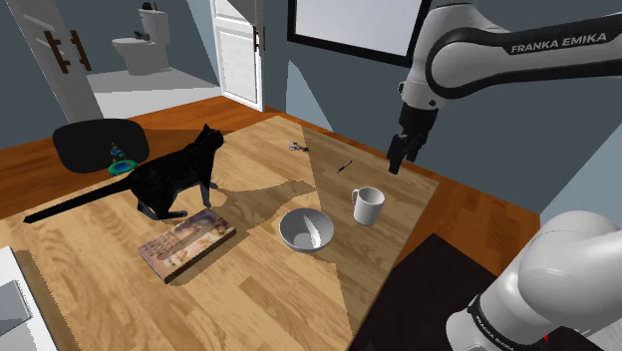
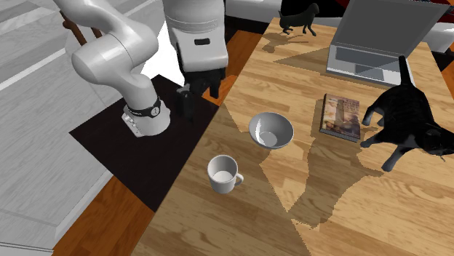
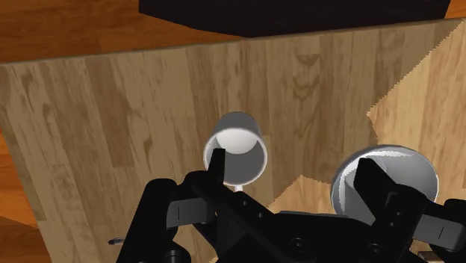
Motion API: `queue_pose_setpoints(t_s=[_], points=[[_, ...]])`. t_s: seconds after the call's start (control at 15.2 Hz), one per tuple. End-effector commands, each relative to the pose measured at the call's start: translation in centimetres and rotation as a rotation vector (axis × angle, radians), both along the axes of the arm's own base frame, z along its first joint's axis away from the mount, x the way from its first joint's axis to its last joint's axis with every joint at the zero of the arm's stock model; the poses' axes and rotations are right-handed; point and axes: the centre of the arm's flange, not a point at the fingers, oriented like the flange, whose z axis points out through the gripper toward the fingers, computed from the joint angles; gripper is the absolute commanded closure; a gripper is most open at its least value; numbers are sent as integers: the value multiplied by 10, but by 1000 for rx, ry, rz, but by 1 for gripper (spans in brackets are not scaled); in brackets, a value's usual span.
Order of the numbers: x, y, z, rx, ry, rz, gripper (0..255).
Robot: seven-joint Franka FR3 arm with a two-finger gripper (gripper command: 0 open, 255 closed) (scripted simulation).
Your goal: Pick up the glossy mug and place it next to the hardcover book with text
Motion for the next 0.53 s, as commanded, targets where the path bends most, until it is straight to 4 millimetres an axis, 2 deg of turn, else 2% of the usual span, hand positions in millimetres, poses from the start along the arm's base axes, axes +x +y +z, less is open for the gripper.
queue_pose_setpoints(t_s=[0.0, 0.46], points=[[12, 3, -22, -7, -4, -2, 0], [49, 11, -106, -31, -8, -9, 0]])
